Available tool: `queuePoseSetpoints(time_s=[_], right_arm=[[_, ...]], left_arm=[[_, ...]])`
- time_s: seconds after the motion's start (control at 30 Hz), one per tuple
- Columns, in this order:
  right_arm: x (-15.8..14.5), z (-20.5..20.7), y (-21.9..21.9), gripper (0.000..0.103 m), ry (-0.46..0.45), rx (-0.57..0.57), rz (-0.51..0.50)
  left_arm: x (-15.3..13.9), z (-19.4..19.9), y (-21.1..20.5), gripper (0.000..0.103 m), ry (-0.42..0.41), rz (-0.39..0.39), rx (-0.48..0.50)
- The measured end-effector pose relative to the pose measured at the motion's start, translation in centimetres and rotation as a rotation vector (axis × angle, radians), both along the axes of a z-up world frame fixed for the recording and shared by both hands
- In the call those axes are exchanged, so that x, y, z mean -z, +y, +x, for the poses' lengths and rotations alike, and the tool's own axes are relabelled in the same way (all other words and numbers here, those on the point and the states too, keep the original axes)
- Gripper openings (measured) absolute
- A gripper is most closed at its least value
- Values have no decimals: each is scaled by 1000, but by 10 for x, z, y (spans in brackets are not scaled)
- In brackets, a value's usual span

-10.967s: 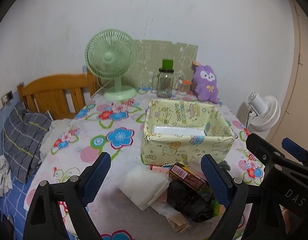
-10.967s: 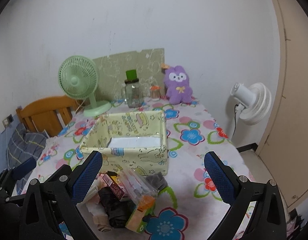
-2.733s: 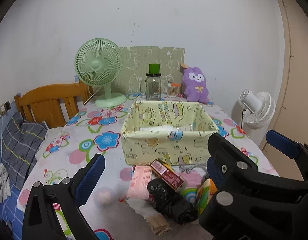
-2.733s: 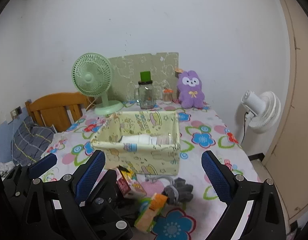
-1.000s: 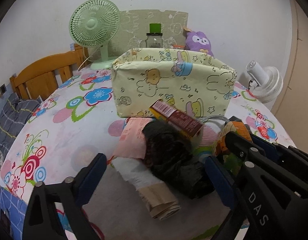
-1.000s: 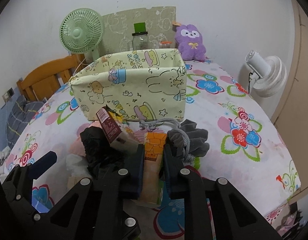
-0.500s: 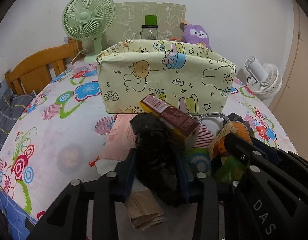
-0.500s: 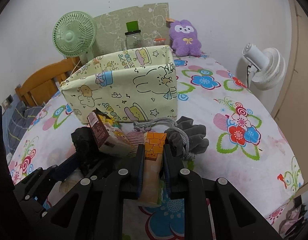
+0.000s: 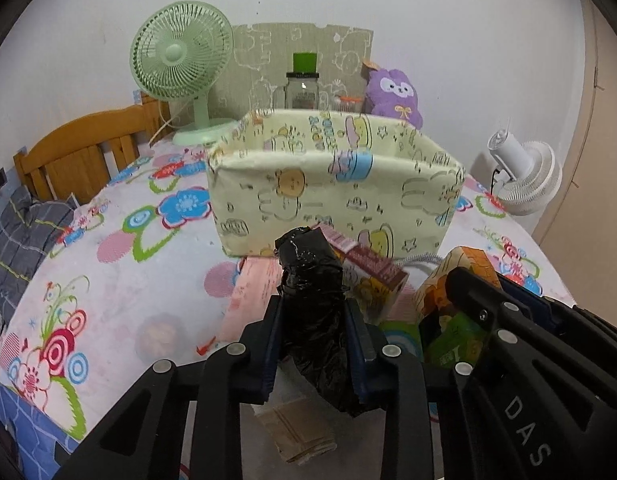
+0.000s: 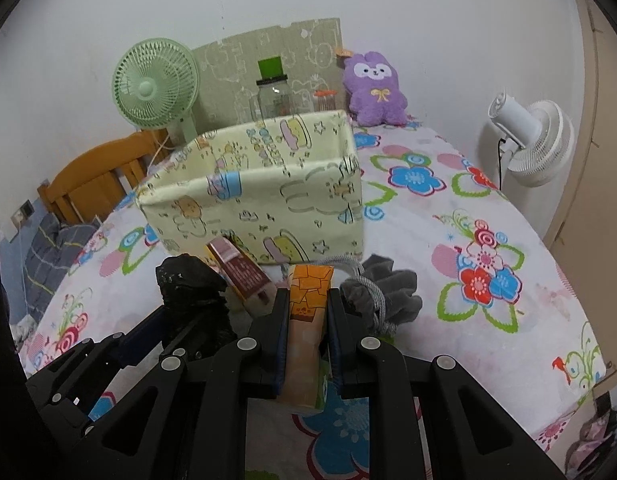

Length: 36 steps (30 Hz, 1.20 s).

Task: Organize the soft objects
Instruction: 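Grasp the black wrapped object with the left tool while the right tool grasps the orange packet, then lift both held items up over the fabric box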

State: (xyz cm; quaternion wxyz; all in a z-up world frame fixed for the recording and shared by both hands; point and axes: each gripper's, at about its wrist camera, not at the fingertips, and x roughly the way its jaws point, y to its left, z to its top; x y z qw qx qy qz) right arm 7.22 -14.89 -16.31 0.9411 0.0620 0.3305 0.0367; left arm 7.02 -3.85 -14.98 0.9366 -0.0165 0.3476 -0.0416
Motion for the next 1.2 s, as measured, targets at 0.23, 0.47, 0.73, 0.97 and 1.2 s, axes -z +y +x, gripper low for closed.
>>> queuePoseSetpoints(time_s=[0.23,0.47,0.73,0.97,1.2], right_arm=[[-20,-3,1,21,-39,1,1],[-36,-7,3,21,-64,-2,3],[-58,-11,5,21,-103,-7,12],[-79,-12,4,21,-138,-10,19],[-94,-7,2,21,-157,-8,21]], left_arm=[[-16,-1,1,28,-32,-9,-2],[-31,-2,4,28,-44,-25,1],[-55,-5,6,28,-88,-24,-5],[-76,-4,6,28,-124,-17,-4],[-89,3,4,28,-143,-18,2]])
